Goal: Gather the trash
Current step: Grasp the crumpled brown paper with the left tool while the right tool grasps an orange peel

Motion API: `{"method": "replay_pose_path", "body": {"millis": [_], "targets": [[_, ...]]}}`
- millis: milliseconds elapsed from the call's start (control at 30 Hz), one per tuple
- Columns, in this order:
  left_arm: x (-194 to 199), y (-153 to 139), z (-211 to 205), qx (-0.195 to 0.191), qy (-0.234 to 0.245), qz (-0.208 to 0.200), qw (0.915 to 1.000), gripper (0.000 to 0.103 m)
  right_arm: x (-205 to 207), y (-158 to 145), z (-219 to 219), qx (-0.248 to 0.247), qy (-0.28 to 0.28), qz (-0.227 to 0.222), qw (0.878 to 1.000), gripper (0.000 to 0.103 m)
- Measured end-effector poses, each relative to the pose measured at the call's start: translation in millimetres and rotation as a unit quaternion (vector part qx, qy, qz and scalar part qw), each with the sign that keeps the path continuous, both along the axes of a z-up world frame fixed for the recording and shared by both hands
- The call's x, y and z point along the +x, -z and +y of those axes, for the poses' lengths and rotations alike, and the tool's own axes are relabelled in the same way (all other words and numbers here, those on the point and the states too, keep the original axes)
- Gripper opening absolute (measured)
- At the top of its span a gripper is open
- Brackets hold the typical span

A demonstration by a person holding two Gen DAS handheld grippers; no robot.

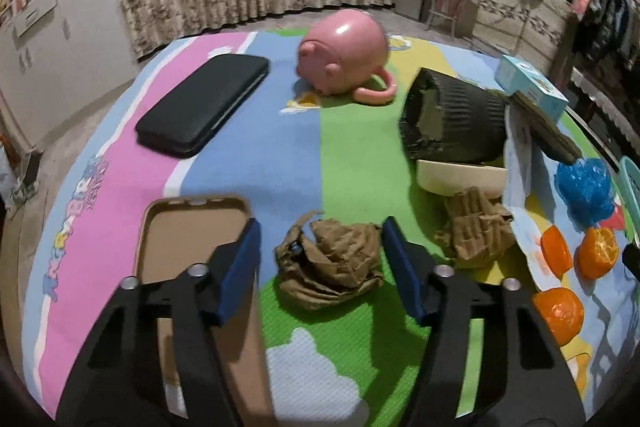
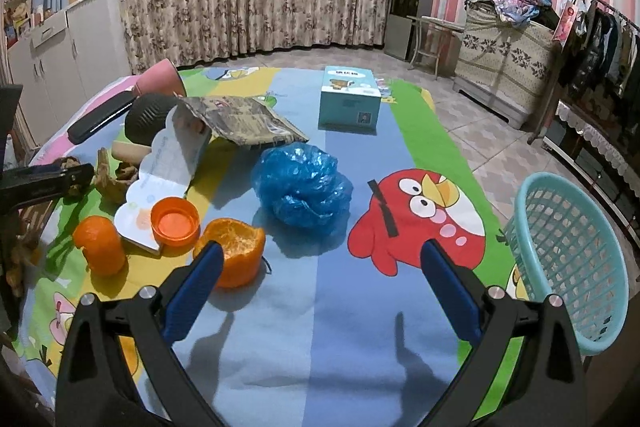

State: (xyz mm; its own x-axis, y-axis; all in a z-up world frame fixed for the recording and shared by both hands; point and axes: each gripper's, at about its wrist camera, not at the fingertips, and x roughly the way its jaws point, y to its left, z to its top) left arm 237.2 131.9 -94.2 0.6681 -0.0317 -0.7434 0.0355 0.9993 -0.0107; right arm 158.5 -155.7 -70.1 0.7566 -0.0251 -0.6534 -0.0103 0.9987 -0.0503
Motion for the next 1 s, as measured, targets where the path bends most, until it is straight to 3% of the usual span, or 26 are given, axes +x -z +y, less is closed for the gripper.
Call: {"method": "replay_pose_path", "body": {"millis": [33, 133, 300, 533, 1000], "targets": [[0.9, 0.7, -2.4, 0.003, 0.004, 0.003, 1.0000, 0.047, -0.3, 0.3, 1.0, 0.000, 0.000, 0.000, 1.000, 0.097], [1.5, 2.9, -5.2, 0.010, 0.007, 0.010, 0.9999, 0.046, -0.3, 0.7, 1.1, -0.001, 0.000, 0.001, 1.000, 0.097], [0.1, 1.3, 3.6, -0.017, 0.003, 0.008, 0.9998, 0.044, -0.3, 0.2, 0.9, -0.001, 0.000, 0.000, 1.000, 0.097], [-8.9, -7.9, 10.4, -0.028, -0.008, -0.013, 0.9995, 0.043, 1.4, 3.9, 4.9, -0.003, -0.005, 0.001, 1.000, 0.097], [-40.4, -23.5, 37.9, -0.012, -0.034, -0.045, 0.9983, 0.043, 4.3, 18.3, 26.8, -0.012, -0.030, 0.020, 0.999, 0.097]]}}
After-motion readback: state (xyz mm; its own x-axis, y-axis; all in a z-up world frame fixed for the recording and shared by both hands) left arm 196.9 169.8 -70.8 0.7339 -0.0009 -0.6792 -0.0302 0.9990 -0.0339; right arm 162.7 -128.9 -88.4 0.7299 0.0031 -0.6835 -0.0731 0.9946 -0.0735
